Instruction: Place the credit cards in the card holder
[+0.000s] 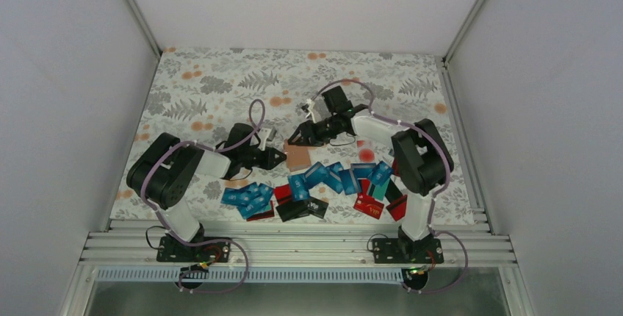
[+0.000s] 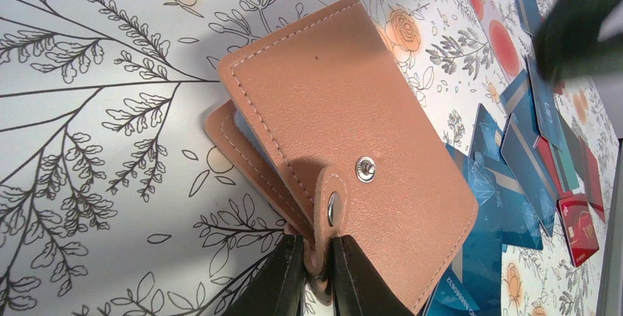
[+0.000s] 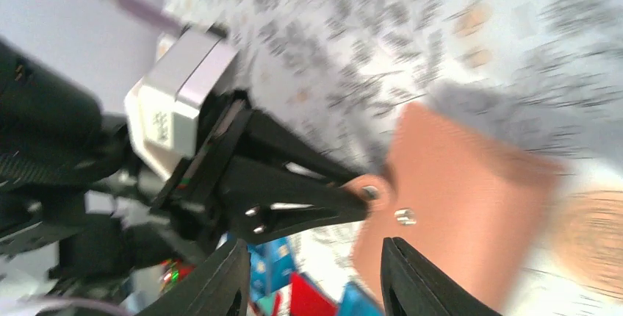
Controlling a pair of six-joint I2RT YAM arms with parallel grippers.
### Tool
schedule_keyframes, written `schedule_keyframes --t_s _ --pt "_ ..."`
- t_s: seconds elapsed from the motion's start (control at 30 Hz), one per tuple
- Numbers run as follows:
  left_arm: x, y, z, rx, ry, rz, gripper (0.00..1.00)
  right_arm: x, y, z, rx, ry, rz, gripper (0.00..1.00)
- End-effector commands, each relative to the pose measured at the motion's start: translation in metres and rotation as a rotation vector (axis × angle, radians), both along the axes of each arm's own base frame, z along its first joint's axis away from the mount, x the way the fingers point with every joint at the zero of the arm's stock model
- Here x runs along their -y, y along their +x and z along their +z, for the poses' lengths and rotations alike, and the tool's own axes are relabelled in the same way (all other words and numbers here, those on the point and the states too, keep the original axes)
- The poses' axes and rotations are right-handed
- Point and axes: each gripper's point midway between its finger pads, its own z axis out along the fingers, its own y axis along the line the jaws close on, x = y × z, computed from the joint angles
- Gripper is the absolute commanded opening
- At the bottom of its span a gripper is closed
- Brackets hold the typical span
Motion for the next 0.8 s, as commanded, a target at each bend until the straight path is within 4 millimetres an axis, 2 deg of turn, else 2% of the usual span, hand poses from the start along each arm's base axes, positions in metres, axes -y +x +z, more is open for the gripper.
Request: schedule_keyframes --t_s 0.0,0.07,0.27,0.47,0.77 --pt "0.002 0.004 -0.001 0.027 0.008 -0.019 0.11 0.043 0.028 -0.032 0.052 -0.219 -0.188 0.46" --pt "0.003 0.005 0.000 0.030 0.008 -0.024 0.11 0.044 0.031 -0.045 0.042 -0.236 -0.198 0.45" --pt "0.006 0.005 0.002 0.036 0.002 -0.042 0.11 0.026 0.029 -0.081 -0.015 -0.213 -0.138 0.39" --pt "0.010 0.007 0.003 0.038 0.016 -0.069 0.11 0.008 0.020 -0.082 -0.004 -0.200 -0.080 0.37" --pt "0.024 0.006 -0.001 0.042 0.058 -0.144 0.13 0.000 0.011 -0.082 0.038 -0.253 -0.031 0.38"
